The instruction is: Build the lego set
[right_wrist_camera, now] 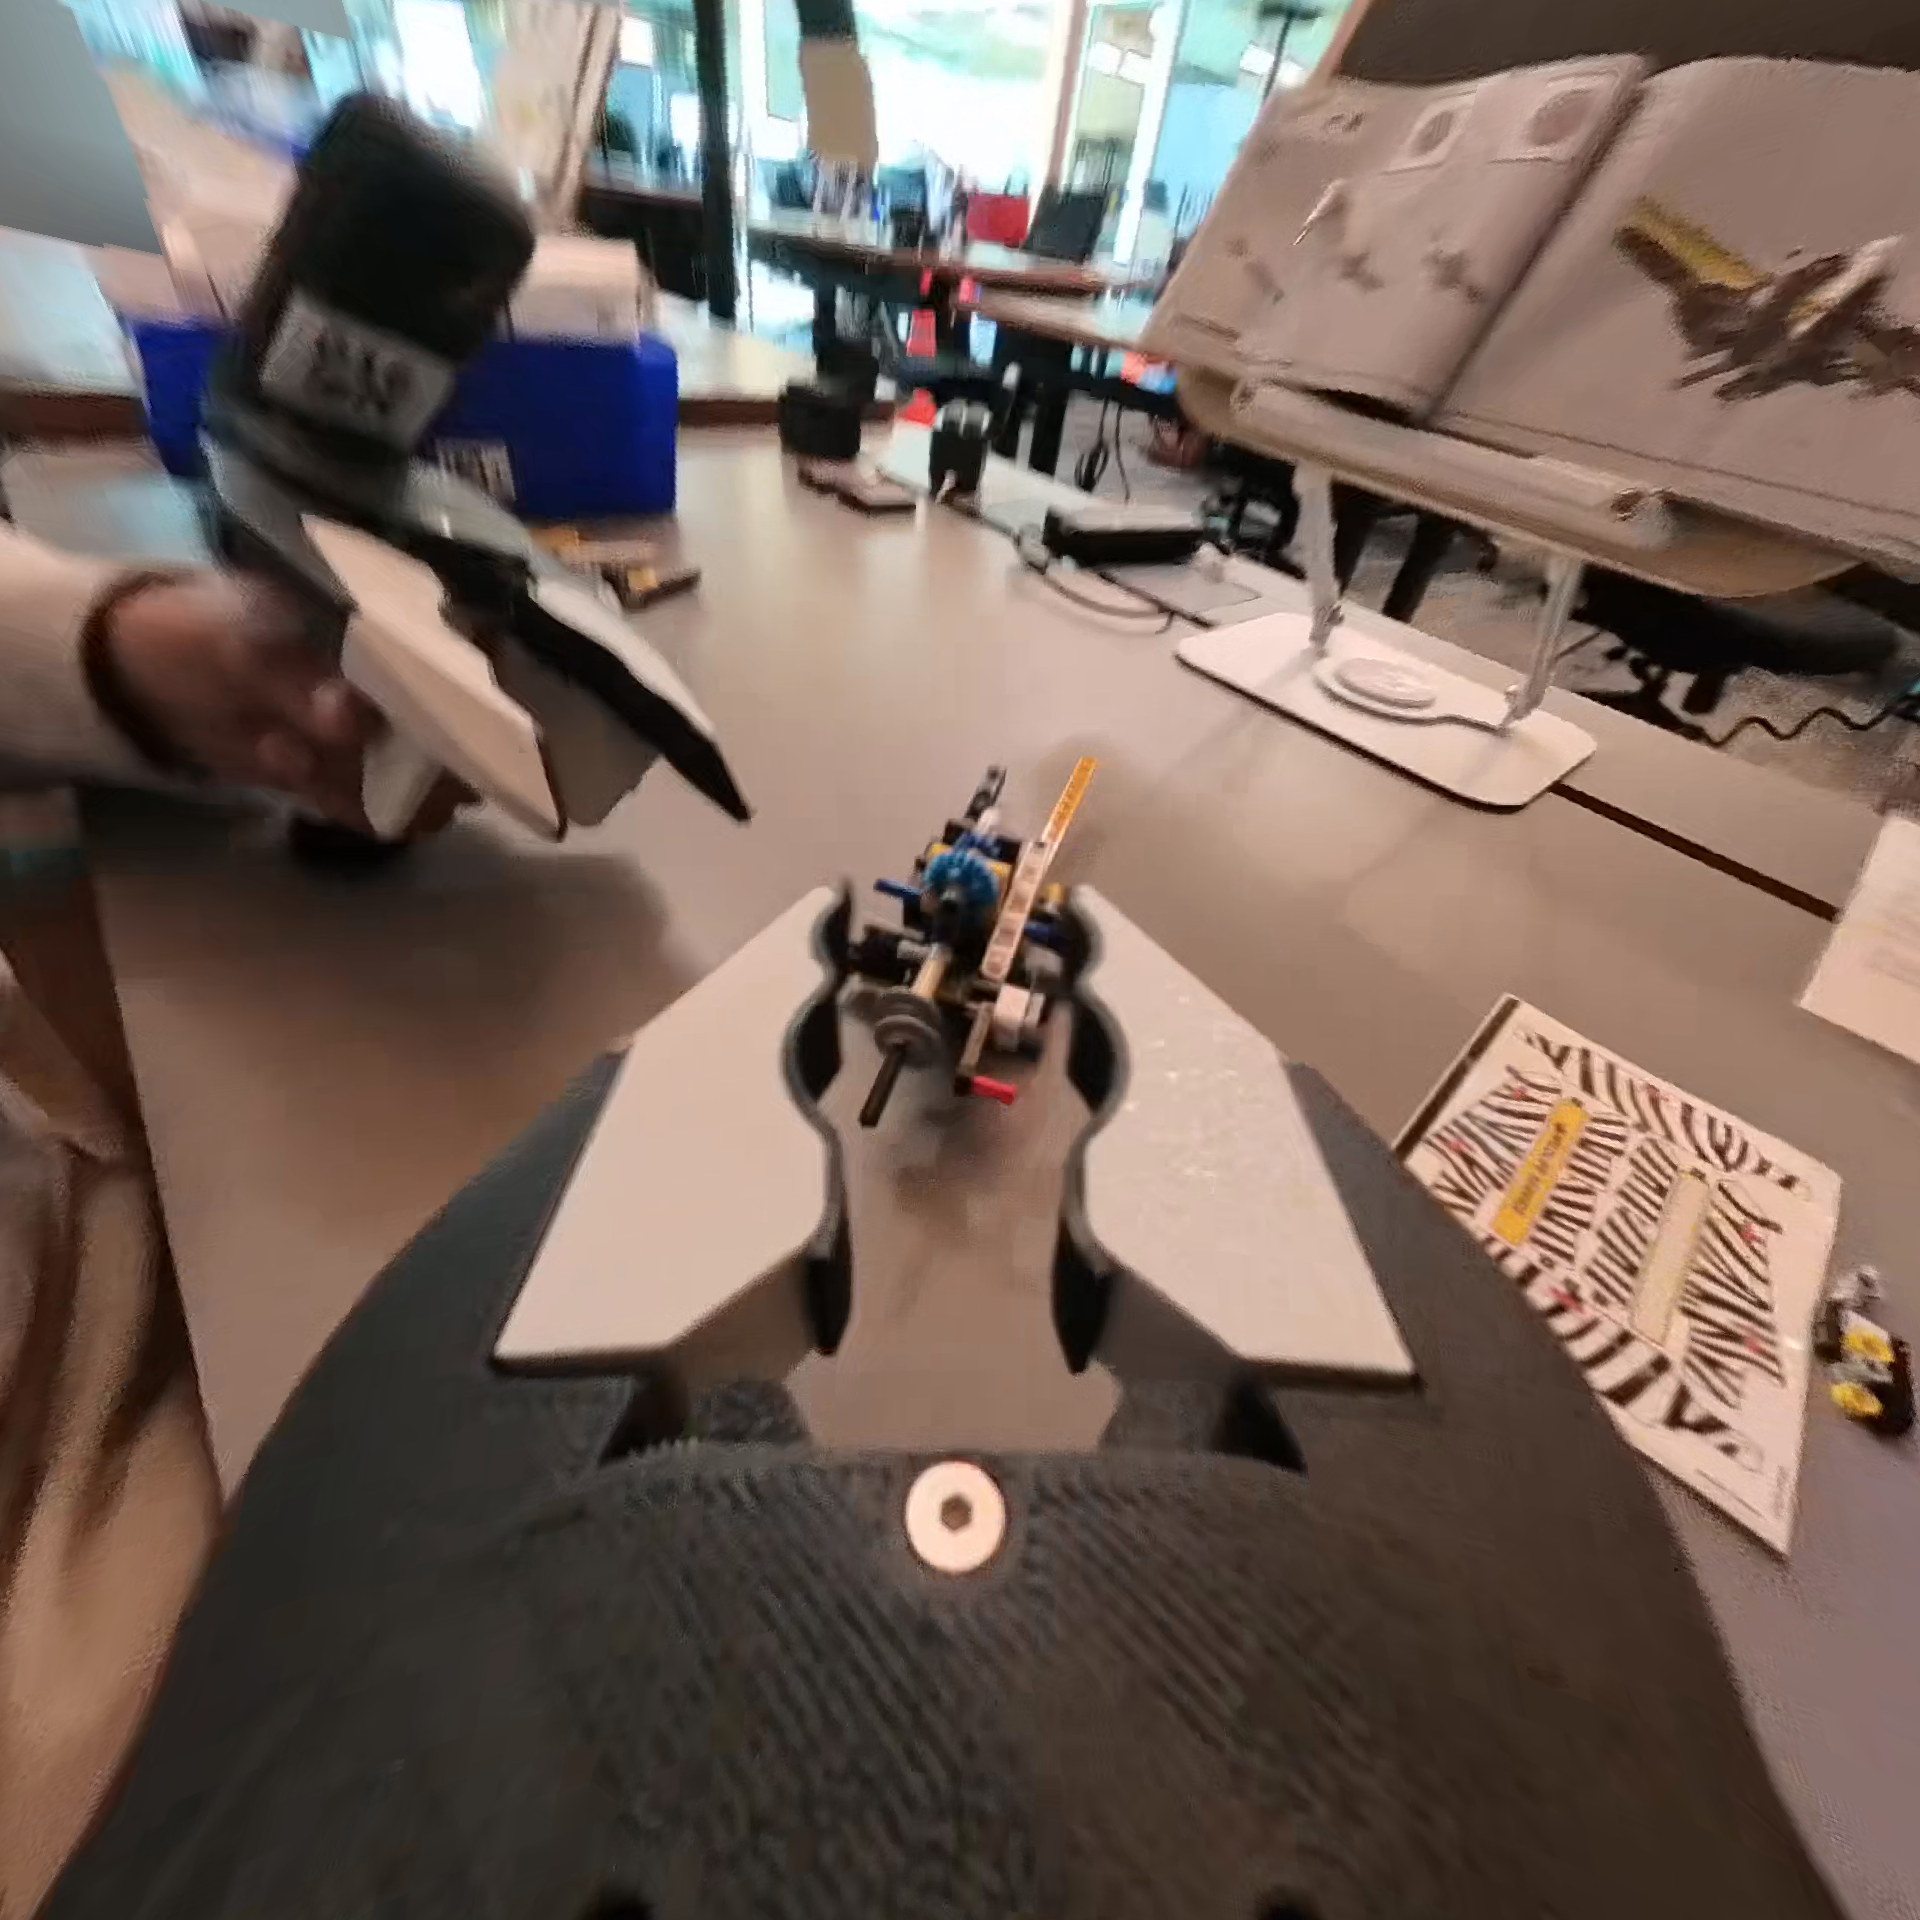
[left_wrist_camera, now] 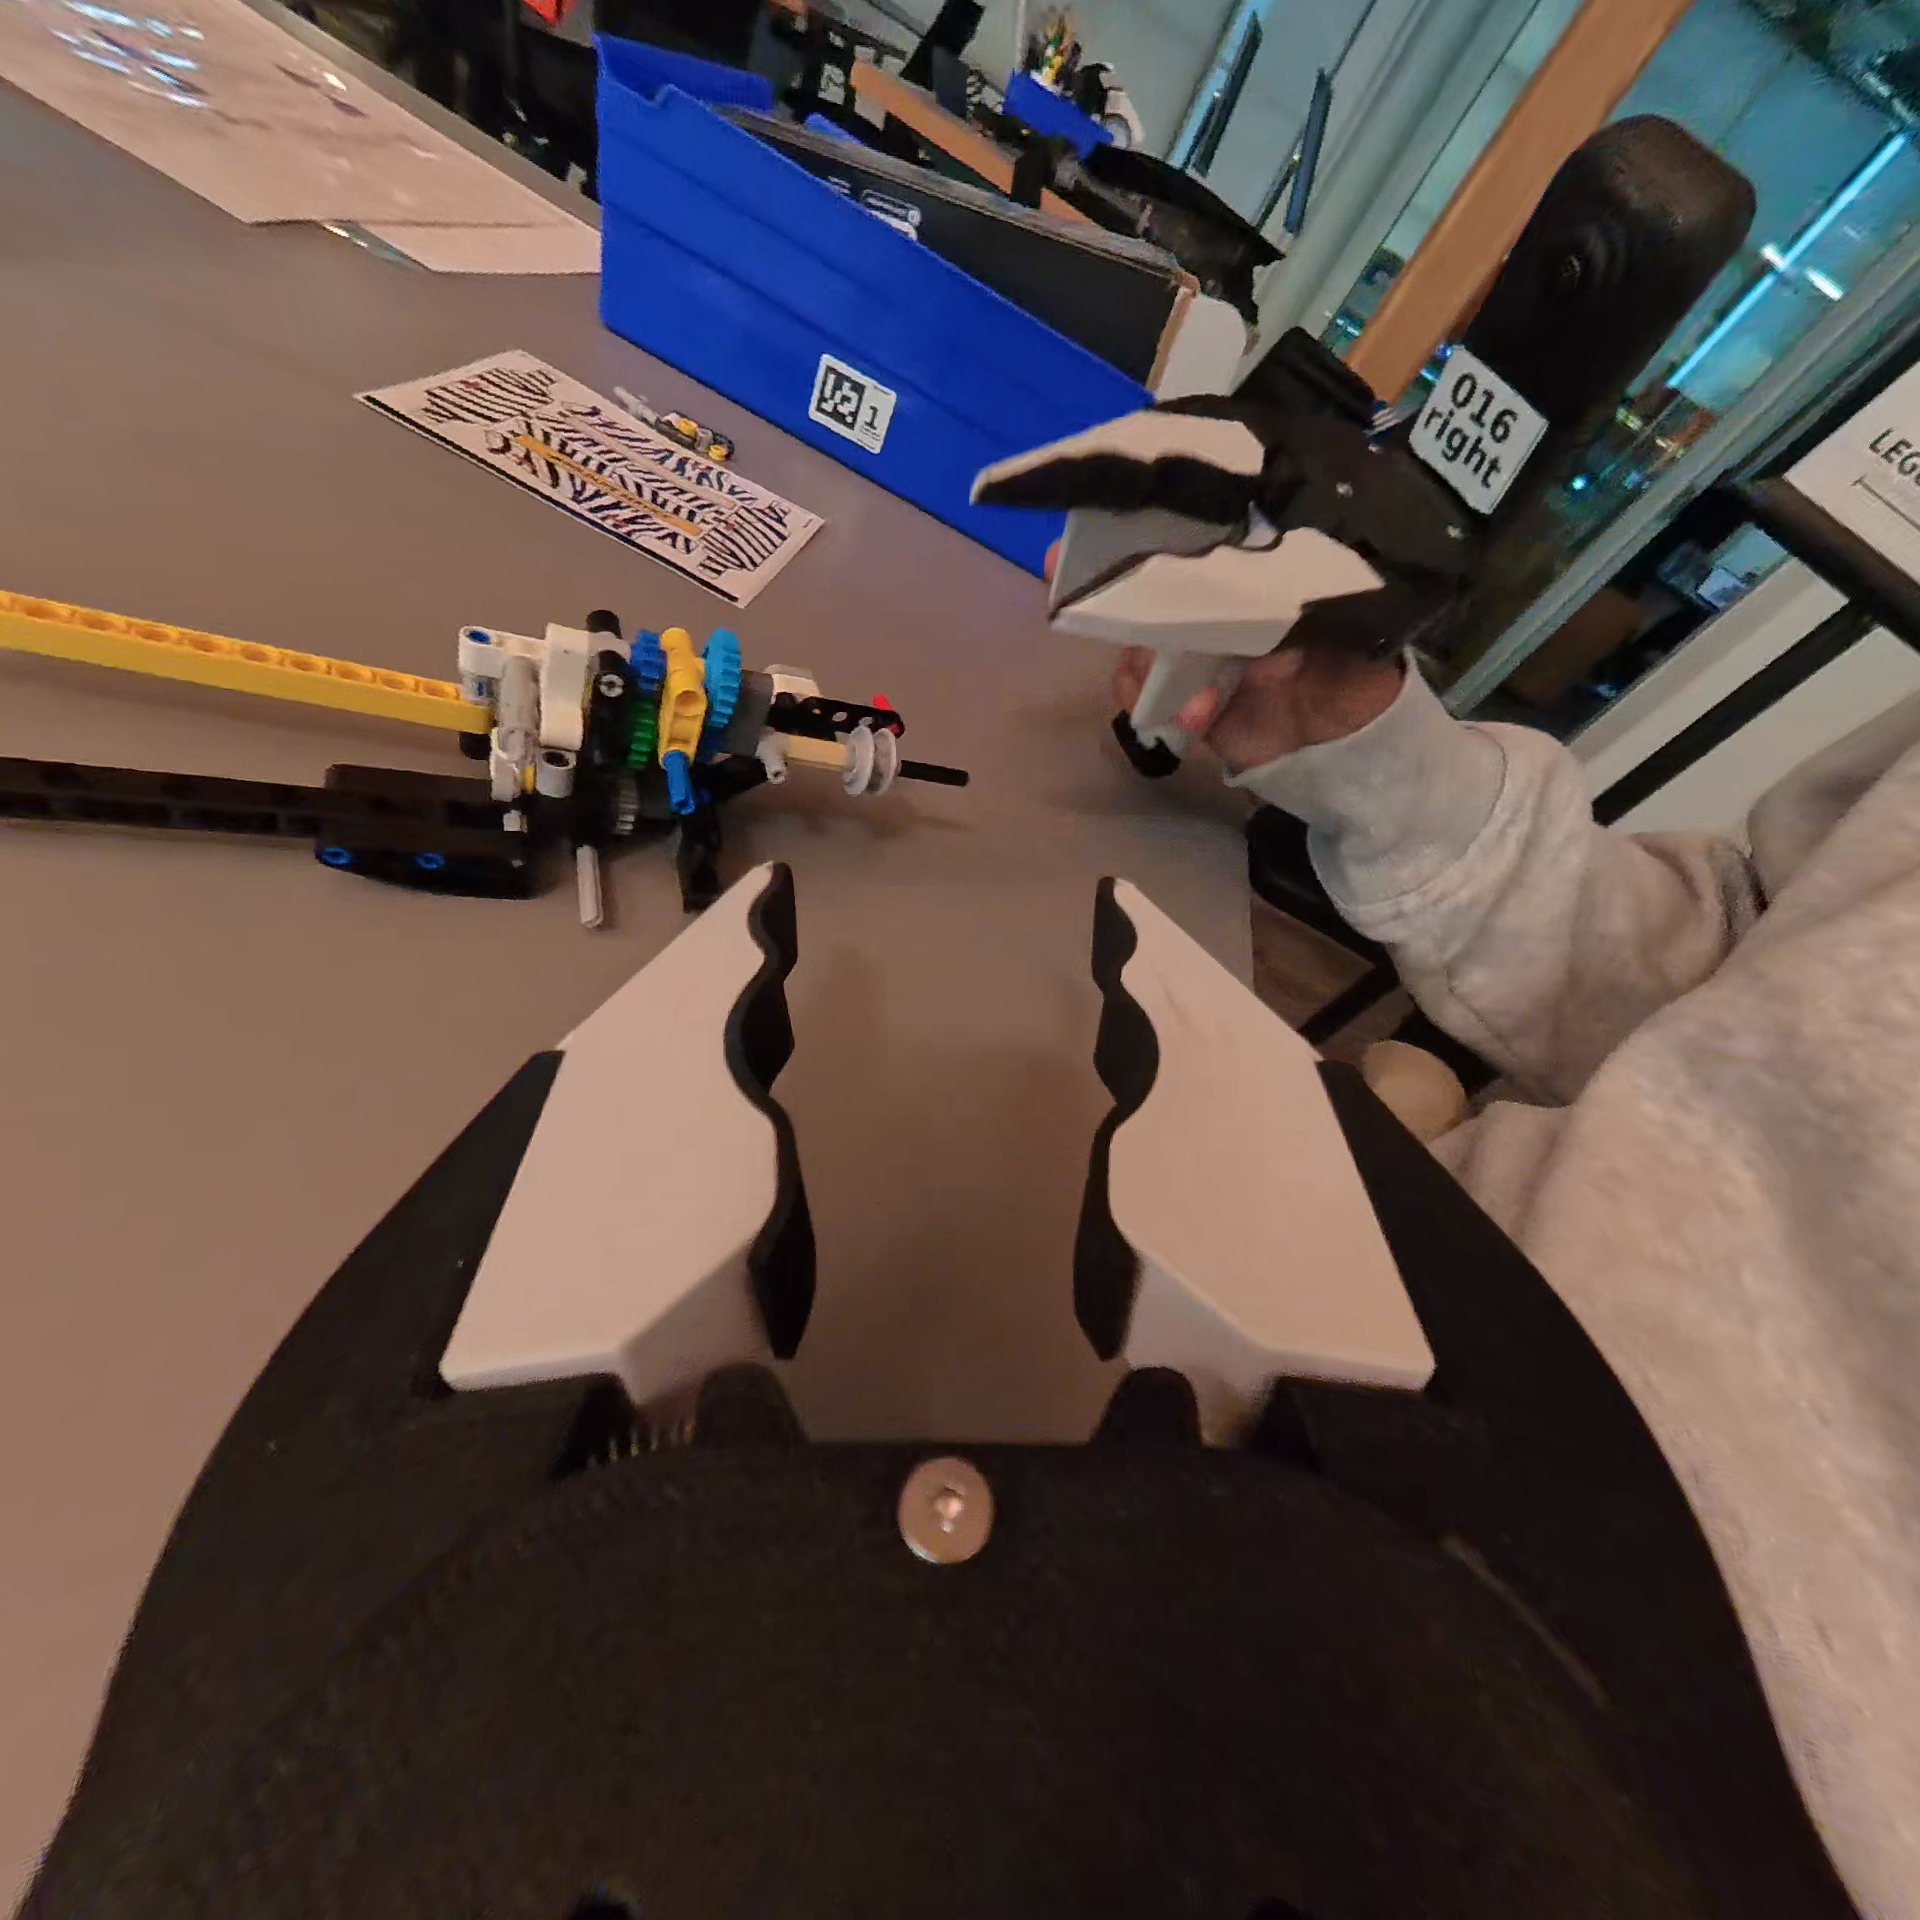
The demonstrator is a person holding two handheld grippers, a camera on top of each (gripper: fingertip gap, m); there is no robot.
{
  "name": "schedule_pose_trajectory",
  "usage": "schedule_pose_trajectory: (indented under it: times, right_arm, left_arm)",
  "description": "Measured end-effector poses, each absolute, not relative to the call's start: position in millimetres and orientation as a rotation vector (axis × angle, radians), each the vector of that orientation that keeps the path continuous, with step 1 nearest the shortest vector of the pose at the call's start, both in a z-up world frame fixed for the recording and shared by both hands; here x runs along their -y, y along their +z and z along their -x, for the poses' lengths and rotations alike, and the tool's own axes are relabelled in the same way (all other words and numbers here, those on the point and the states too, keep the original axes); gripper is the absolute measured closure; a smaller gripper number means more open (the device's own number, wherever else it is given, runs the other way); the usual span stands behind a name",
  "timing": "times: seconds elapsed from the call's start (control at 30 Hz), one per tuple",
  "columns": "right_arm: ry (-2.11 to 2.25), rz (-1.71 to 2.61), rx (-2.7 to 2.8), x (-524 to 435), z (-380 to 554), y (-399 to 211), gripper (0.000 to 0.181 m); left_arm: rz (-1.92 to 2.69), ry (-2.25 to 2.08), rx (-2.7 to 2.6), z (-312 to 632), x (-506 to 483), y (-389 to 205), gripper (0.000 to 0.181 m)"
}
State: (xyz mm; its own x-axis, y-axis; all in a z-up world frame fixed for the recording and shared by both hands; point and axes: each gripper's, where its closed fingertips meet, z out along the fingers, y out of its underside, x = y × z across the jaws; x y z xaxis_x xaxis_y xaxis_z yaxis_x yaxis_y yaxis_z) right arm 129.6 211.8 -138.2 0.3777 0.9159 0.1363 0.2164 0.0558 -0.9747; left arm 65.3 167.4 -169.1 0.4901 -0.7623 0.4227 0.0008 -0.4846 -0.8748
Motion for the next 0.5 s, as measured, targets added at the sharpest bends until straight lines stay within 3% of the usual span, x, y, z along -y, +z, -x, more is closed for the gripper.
schedule_pose_trajectory:
  times: [0.03, 0.1, 0.23, 0.43, 0.5]
  right_arm:
    - [0.786, 1.430, 1.030, -215, -134, -130, 0.125]
    - [0.894, 1.374, 0.887, -219, -143, -109, 0.102]
    - [1.020, 1.284, 0.733, -219, -162, -84, 0.101]
    - [0.872, 1.413, 0.742, -235, -166, -102, 0.100]
    - [0.792, 1.455, 0.759, -240, -165, -110, 0.111]
  left_arm:
    - [1.844, -1.096, -0.626, -65, -168, -168, 0.126]
    - [1.831, -1.119, -0.587, -62, -172, -165, 0.126]
    - [1.824, -1.160, -0.531, -58, -177, -164, 0.125]
    - [1.852, -1.159, -0.535, -60, -178, -168, 0.127]
    - [1.856, -1.118, -0.557, -61, -177, -169, 0.132]
